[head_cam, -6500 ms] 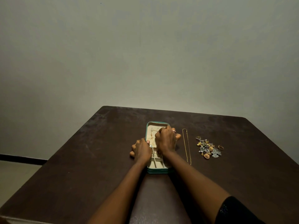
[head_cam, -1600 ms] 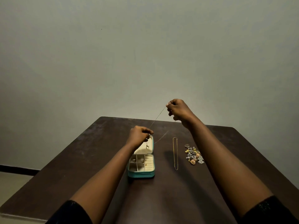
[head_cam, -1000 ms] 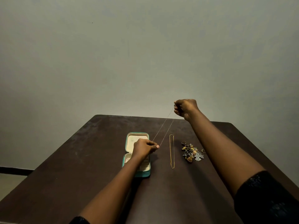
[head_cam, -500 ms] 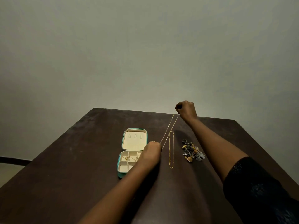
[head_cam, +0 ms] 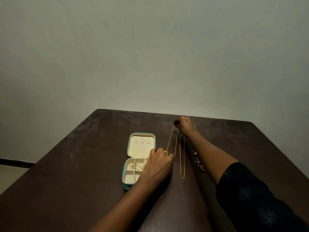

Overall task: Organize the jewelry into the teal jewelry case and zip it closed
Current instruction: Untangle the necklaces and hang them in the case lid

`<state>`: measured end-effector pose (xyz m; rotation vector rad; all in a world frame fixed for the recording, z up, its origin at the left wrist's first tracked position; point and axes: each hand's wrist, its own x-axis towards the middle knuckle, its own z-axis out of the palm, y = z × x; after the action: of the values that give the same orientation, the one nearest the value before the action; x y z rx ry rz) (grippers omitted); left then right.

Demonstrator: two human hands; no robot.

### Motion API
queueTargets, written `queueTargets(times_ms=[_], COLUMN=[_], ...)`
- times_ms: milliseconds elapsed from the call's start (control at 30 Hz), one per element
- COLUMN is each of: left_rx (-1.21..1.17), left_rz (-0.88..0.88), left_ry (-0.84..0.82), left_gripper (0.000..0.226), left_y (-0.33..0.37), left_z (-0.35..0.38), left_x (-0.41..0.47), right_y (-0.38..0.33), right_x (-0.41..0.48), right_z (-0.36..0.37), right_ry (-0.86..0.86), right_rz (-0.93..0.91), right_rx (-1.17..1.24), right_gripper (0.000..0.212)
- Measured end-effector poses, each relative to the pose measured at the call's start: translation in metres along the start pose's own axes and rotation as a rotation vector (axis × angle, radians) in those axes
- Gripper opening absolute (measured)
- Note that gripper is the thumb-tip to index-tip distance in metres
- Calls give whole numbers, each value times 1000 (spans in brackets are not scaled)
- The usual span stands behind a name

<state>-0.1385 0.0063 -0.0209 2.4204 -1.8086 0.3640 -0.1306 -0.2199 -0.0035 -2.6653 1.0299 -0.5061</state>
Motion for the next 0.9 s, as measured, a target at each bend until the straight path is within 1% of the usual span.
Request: queueTargets(times_ms=[167, 300, 467, 567, 667, 767, 833, 900], left_rx=[74, 76, 77, 79, 72, 35, -8, -32], left_rz=[57, 70, 106, 83, 42, 3, 0, -9], left_ry=[-60, -132, -164, -188, -154, -111, -150, -161], left_gripper=[22, 23, 26, 27, 28, 14, 24, 29], left_y=[4, 7, 12, 17, 22, 24, 26, 27], left_z=[-4, -4, -8, -9, -6, -13, -8, -7], left_x=[4, 4, 2, 1, -2, -4, -3, -1], right_y=[5, 6, 9, 10, 13, 16, 15, 15], right_x=[3, 5, 7, 9, 12, 13, 12, 13], right_z=[10, 16, 22, 24, 28, 30, 30, 30], right_ry=[-70, -89, -105, -121, -107, -104, -106, -111], right_rz=[12, 13, 30, 28, 19, 9, 0, -3], right_rx=[-37, -87, -110, -96, -78, -82, -95, -110], right_gripper=[24, 23, 26, 25, 25, 25, 25, 26])
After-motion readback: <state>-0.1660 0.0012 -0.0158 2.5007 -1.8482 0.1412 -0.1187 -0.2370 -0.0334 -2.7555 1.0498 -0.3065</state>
